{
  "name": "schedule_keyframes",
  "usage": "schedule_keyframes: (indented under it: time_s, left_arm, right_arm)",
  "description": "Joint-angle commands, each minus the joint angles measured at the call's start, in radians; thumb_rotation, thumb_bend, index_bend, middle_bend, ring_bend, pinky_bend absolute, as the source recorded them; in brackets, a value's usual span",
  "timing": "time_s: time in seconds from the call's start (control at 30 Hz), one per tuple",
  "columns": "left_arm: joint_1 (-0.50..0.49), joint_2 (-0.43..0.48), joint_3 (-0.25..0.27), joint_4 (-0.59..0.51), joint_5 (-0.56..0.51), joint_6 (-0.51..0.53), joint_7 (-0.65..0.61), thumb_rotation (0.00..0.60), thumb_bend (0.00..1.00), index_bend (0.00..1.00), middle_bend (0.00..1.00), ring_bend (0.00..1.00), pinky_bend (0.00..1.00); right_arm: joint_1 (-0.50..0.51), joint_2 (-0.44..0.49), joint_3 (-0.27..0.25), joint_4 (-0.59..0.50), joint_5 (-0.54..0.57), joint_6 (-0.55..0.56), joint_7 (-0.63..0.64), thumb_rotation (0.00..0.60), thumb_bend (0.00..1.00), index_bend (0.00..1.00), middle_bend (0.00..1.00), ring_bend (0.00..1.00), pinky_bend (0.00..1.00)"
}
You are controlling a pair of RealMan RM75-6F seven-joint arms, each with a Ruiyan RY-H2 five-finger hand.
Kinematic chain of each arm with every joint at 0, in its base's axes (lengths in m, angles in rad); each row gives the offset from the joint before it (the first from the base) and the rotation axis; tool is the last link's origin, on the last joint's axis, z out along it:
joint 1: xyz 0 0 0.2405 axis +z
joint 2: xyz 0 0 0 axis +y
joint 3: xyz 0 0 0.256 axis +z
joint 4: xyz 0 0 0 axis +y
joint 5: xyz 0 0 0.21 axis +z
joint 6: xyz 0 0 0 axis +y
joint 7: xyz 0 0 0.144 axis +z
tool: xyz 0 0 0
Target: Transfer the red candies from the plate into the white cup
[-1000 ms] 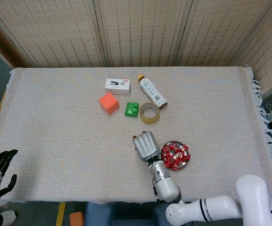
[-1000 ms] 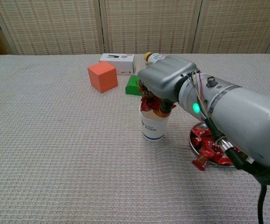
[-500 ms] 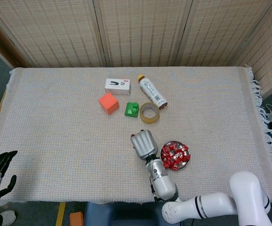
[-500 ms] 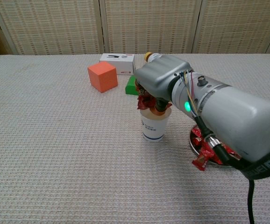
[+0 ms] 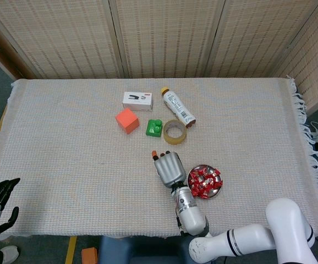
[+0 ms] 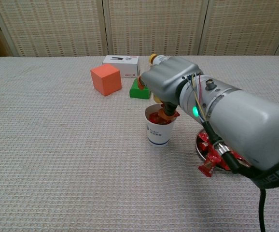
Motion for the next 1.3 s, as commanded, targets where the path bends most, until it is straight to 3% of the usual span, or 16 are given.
schedule_keyframes:
  time_s: [0.03,0.27,0.5,0.63,0.7,0.83,0.9,1.07,1.13,1.3]
  left_arm:
    - [-0.002,0.001,-0.003,0.0,-0.006,-0.006,-0.004,0.6,0.52,0.02,0.1,0.1,0.23]
    - [-0.005,0.0,-0.004,-0.002,-0.01,-0.014,-0.002,0.6,0.52,0.01,0.1,0.1,0.23]
    - [-0.004,0.003,-0.005,-0.001,-0.011,-0.011,-0.011,0.6,0.52,0.02,0.1,0.11,0.23]
    - [-0.003,0.006,-0.005,0.0,-0.011,-0.008,-0.018,0.6,0.52,0.02,0.1,0.11,0.23]
    - [-0.003,0.006,-0.006,0.001,-0.011,-0.007,-0.021,0.6,0.52,0.02,0.1,0.11,0.23]
    - [-0.002,0.008,-0.005,0.002,-0.011,-0.007,-0.026,0.6,0.52,0.02,0.1,0.11,0.23]
    - [0.0,0.009,-0.005,0.002,-0.008,-0.002,-0.028,0.6,0.52,0.02,0.11,0.11,0.23]
    - [0.0,0.007,-0.005,0.002,-0.008,-0.003,-0.026,0.6,0.52,0.01,0.12,0.16,0.24]
    - [-0.002,0.007,-0.003,0.0,-0.01,-0.012,-0.022,0.6,0.52,0.0,0.14,0.2,0.24]
    - [-0.006,0.002,-0.004,-0.003,-0.013,-0.022,-0.006,0.6,0.52,0.0,0.14,0.21,0.25]
  right_arm:
    - [0.003,0.005,-0.008,-0.003,-0.001,0.005,-0.003,0.6,0.35,0.18,0.44,0.43,0.73]
    - [0.01,0.013,-0.015,-0.008,-0.001,0.023,-0.001,0.6,0.35,0.14,0.41,0.41,0.73]
    - [0.02,-0.021,-0.006,0.041,-0.09,0.02,0.079,0.6,0.35,0.09,0.38,0.4,0.73]
    - [0.028,-0.036,0.0,0.053,-0.087,0.008,0.082,0.6,0.34,0.08,0.36,0.38,0.72]
    - [0.029,-0.034,-0.004,0.046,-0.086,0.011,0.073,0.6,0.33,0.06,0.34,0.36,0.68]
    - [0.011,-0.001,-0.019,-0.006,-0.1,0.025,0.085,0.6,0.25,0.0,0.23,0.23,0.5]
    - [-0.021,0.049,-0.057,-0.068,-0.135,0.03,0.121,0.6,0.23,0.0,0.18,0.17,0.46]
    - [-0.124,0.208,-0.217,-0.193,-0.253,0.04,0.217,0.6,0.21,0.0,0.11,0.11,0.39]
    - [-0.159,0.261,-0.285,-0.211,-0.31,0.043,0.243,0.6,0.21,0.0,0.11,0.11,0.36]
    - [-0.233,0.326,-0.428,-0.173,-0.464,0.049,0.29,0.6,0.21,0.01,0.11,0.11,0.35]
